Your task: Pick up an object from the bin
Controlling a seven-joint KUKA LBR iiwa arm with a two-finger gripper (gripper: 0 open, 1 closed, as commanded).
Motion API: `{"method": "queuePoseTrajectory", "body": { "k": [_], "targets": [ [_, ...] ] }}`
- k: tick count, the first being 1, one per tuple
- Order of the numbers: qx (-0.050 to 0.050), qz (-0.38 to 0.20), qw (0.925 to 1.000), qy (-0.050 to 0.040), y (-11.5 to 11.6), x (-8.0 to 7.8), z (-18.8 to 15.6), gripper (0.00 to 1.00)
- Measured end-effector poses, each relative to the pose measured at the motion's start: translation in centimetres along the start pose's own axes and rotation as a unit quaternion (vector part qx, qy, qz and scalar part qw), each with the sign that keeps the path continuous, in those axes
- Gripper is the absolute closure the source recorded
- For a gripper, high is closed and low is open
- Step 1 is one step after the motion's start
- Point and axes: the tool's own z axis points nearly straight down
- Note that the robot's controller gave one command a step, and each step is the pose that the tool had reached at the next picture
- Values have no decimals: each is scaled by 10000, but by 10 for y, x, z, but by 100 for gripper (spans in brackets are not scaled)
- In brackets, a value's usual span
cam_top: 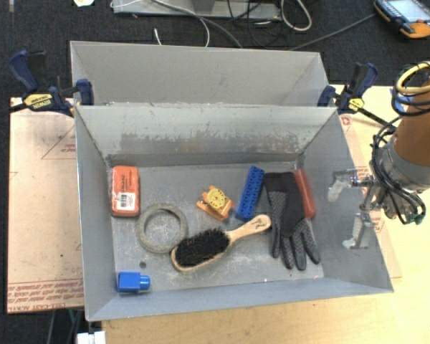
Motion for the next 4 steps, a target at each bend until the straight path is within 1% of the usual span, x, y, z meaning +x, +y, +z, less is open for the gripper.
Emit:
{"method": "queuePoseTrajectory", "body": {
  "k": [1,2,3,4],
  "targets": [
    [9,-19,10000,-38,1,-2,-4,0],
    [12,-550,9985,-52,15,0,39,0],
    [22,-674,9977,-85,20,-9,111,0],
    [7,-110,9999,-88,24,-4,155,0]
  ]
}}
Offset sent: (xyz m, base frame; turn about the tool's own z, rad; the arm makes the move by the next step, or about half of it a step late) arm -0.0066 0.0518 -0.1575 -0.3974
